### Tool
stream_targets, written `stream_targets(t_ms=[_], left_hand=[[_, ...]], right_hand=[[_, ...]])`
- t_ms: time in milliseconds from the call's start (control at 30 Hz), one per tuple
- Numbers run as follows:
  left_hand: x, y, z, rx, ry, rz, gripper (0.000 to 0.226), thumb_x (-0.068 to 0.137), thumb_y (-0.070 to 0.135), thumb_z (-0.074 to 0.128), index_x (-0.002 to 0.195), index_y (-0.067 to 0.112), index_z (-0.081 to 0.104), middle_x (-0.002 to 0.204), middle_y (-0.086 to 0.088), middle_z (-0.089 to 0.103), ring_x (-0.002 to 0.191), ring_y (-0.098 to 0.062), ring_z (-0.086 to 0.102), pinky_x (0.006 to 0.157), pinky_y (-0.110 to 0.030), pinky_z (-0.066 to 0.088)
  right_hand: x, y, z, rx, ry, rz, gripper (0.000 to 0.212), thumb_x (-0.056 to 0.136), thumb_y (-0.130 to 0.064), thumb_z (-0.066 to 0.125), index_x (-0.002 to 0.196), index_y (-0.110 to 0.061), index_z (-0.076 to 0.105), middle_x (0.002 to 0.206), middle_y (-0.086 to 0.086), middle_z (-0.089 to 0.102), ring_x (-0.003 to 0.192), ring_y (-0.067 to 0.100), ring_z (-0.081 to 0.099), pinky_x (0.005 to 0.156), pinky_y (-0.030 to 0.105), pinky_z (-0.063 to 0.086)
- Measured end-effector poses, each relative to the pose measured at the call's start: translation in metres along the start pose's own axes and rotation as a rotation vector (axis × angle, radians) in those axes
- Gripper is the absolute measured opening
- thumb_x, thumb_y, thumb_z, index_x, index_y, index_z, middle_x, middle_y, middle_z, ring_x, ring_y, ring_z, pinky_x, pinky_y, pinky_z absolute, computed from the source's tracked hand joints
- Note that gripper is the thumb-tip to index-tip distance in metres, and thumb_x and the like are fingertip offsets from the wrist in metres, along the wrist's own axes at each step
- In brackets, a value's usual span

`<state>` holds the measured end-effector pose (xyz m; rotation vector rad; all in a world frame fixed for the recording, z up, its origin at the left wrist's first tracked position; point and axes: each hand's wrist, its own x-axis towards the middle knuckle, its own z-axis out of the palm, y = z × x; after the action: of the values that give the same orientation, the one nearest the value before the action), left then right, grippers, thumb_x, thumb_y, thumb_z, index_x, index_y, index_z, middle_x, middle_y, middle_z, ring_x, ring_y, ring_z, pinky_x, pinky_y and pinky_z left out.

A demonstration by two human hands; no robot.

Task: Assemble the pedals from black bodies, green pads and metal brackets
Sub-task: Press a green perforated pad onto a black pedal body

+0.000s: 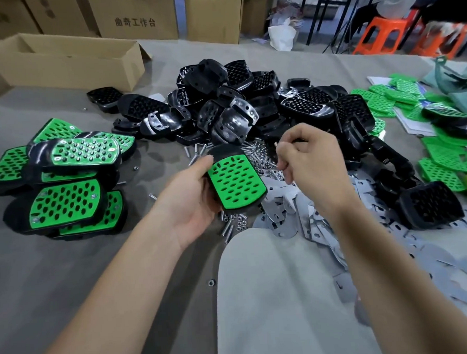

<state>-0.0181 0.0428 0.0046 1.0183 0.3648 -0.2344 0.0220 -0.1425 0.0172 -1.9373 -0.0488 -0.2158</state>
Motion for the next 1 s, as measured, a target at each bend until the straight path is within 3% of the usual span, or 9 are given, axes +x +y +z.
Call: stream_targets(t_ms=[67, 200, 300, 467, 600, 733, 867, 1000], left_hand=[[0.000, -0.005, 0.001, 0.043, -0.009, 0.064, 0.035, 0.111, 0.025, 0.040, 0.126, 0.007, 0.067, 0.115, -0.010, 0.077, 0.103, -0.023, 0.076, 0.078, -0.040, 0.064], [0.001, -0.014, 0.001, 0.159, -0.065, 0.143, 0.036, 0.110, 0.023, 0.040, 0.130, 0.006, 0.065, 0.122, -0.016, 0.074, 0.113, -0.032, 0.071, 0.094, -0.052, 0.059], [0.001, -0.015, 0.001, 0.187, -0.094, 0.152, 0.038, 0.109, 0.024, 0.043, 0.132, 0.001, 0.063, 0.125, -0.021, 0.071, 0.115, -0.038, 0.070, 0.096, -0.056, 0.058], [0.001, -0.015, -0.001, 0.175, -0.156, 0.179, 0.051, 0.090, 0.034, 0.056, 0.127, 0.000, 0.065, 0.120, -0.022, 0.073, 0.105, -0.035, 0.073, 0.085, -0.051, 0.062], [0.000, -0.016, -0.001, 0.211, -0.160, 0.202, 0.041, 0.089, 0.034, 0.059, 0.115, 0.004, 0.069, 0.112, -0.019, 0.076, 0.101, -0.035, 0.075, 0.083, -0.050, 0.063], [-0.001, -0.017, 0.001, 0.281, -0.133, 0.242, 0.034, 0.099, 0.028, 0.056, 0.116, 0.002, 0.069, 0.116, -0.023, 0.074, 0.106, -0.042, 0.072, 0.092, -0.060, 0.058], [-0.004, -0.018, 0.002, 0.360, -0.104, 0.293, 0.028, 0.097, 0.030, 0.062, 0.109, 0.007, 0.074, 0.115, -0.029, 0.071, 0.108, -0.050, 0.067, 0.095, -0.071, 0.051], [-0.007, -0.019, 0.004, 0.384, -0.134, 0.342, 0.025, 0.091, 0.033, 0.059, 0.096, 0.018, 0.079, 0.108, -0.028, 0.072, 0.096, -0.041, 0.070, 0.092, -0.074, 0.050]], right_hand=[[-0.013, -0.006, -0.001, 0.223, -0.034, 0.043, 0.021, 0.083, -0.004, 0.066, 0.069, -0.020, 0.068, 0.055, 0.003, 0.062, 0.042, 0.014, 0.046, 0.040, 0.023, 0.037], [-0.027, -0.002, -0.002, 0.424, -0.213, 0.101, 0.019, 0.091, 0.004, 0.065, 0.085, -0.009, 0.077, 0.073, 0.011, 0.072, 0.059, 0.019, 0.064, 0.052, 0.023, 0.048], [-0.028, -0.001, -0.005, 0.534, -0.272, 0.125, 0.023, 0.097, 0.004, 0.055, 0.096, -0.005, 0.076, 0.085, 0.018, 0.075, 0.068, 0.022, 0.068, 0.060, 0.025, 0.053], [-0.028, -0.004, -0.004, 0.472, -0.264, 0.078, 0.019, 0.097, 0.002, 0.060, 0.091, -0.004, 0.076, 0.076, 0.016, 0.074, 0.062, 0.022, 0.069, 0.057, 0.024, 0.054], [-0.029, -0.004, -0.003, 0.410, -0.189, 0.053, 0.019, 0.096, 0.003, 0.062, 0.087, -0.005, 0.076, 0.072, 0.014, 0.074, 0.061, 0.023, 0.071, 0.057, 0.025, 0.056], [-0.032, -0.004, -0.002, 0.266, -0.108, -0.068, 0.018, 0.093, 0.002, 0.066, 0.086, -0.010, 0.078, 0.069, 0.008, 0.074, 0.060, 0.024, 0.073, 0.060, 0.029, 0.060], [-0.032, -0.006, -0.005, 0.224, -0.166, -0.085, 0.018, 0.090, 0.006, 0.067, 0.084, -0.007, 0.078, 0.064, 0.010, 0.072, 0.056, 0.024, 0.071, 0.057, 0.028, 0.059], [-0.029, -0.005, -0.013, 0.258, -0.239, -0.065, 0.017, 0.083, 0.009, 0.073, 0.078, -0.006, 0.079, 0.064, 0.014, 0.071, 0.055, 0.023, 0.067, 0.057, 0.028, 0.057]])
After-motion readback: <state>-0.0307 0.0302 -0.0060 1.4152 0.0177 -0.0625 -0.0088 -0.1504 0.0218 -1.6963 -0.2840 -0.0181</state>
